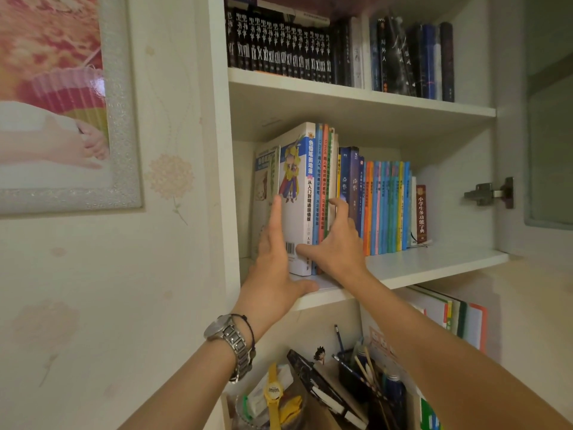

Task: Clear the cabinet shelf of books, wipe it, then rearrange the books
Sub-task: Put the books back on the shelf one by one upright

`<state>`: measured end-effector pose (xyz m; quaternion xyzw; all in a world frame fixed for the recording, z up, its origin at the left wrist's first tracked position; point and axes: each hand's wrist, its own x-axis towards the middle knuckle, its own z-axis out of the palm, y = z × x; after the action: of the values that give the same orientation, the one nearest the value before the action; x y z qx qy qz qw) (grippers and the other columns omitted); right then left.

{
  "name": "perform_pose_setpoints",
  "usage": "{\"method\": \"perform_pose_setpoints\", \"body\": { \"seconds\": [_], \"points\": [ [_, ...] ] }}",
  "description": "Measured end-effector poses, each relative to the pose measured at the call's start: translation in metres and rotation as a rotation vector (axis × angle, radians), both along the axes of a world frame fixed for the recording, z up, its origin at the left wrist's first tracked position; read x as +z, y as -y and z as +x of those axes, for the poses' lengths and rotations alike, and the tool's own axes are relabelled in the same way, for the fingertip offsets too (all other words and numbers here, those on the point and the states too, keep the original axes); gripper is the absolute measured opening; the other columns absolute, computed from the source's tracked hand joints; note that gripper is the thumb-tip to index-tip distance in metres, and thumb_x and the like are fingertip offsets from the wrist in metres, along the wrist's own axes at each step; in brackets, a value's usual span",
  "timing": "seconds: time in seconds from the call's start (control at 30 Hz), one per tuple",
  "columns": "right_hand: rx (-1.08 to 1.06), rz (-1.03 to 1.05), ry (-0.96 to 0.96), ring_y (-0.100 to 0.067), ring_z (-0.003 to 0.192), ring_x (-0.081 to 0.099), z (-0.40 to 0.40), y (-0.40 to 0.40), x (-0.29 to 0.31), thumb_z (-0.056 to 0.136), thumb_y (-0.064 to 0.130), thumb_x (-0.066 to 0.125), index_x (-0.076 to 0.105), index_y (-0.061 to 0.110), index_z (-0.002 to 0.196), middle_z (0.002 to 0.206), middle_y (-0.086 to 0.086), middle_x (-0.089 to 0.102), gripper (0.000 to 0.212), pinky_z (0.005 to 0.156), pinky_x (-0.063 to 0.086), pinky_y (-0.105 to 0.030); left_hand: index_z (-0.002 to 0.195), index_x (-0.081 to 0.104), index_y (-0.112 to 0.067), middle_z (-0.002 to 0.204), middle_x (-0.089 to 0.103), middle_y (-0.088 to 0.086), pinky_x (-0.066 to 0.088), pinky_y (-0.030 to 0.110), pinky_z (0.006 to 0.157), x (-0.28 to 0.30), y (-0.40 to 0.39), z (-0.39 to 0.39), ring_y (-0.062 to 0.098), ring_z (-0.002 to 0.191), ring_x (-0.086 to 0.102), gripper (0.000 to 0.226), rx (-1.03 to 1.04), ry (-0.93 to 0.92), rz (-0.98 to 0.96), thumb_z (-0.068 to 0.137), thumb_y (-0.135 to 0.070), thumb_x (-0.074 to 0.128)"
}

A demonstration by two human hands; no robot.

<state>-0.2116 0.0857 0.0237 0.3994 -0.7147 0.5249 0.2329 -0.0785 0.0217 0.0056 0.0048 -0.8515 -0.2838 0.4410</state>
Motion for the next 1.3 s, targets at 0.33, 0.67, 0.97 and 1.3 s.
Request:
{"method": "perform_pose_setpoints", "body": {
  "seconds": [0.33, 0.67, 0.97, 1.3],
  "points": [
    [0.027, -0.066, -0.086, -0.017, 0.106, 0.053, 0.001, 0.000, -0.001, 0.063, 0.033, 0.084, 0.021, 0.032, 0.138, 0.122, -0.003, 0.050, 0.098, 0.087, 0.053, -0.040, 0.124, -0.036, -0.061, 0.156, 0.014, -0.006, 0.037, 0.036, 0.109, 0.005, -0.004, -0.009, 0.008, 0.136, 0.032, 0.144, 0.102, 0.056, -0.036, 0.065, -0.013, 0.086],
    [0.040, -0.089, -0.083, -0.018, 0.103, 0.058, 0.001, -0.002, -0.009, 0.057, 0.043, 0.085, 0.018, 0.037, 0.135, 0.121, -0.002, 0.052, 0.103, 0.082, 0.056, -0.044, 0.117, -0.038, -0.065, 0.148, 0.024, 0.003, 0.046, 0.037, 0.100, 0.012, 0.006, -0.028, 0.017, 0.126, 0.045, 0.146, 0.155, 0.096, 0.013, 0.064, -0.008, 0.085],
    [0.389, -0.087, 0.176, -0.011, 0.114, 0.051, -0.002, -0.012, -0.008, 0.066, 0.029, 0.087, 0.019, 0.032, 0.143, 0.122, 0.006, 0.046, 0.103, 0.094, 0.052, -0.032, 0.133, -0.020, -0.057, 0.150, 0.028, -0.005, 0.049, 0.032, 0.096, 0.014, -0.001, -0.012, 0.010, 0.123, 0.046, 0.114, -0.011, 0.046, 0.117, 0.083, 0.000, 0.065],
    [0.482, 0.219, 0.296, -0.015, 0.098, 0.066, -0.023, -0.062, -0.007, 0.074, -0.002, 0.076, 0.049, 0.022, 0.132, 0.109, 0.000, 0.064, 0.068, 0.081, 0.055, -0.026, 0.148, 0.002, -0.041, 0.121, 0.046, -0.011, 0.044, 0.002, 0.052, 0.019, -0.015, 0.002, -0.006, 0.076, 0.052, 0.075, 0.119, 0.004, 0.161, 0.097, -0.001, 0.039]
  ]
}}
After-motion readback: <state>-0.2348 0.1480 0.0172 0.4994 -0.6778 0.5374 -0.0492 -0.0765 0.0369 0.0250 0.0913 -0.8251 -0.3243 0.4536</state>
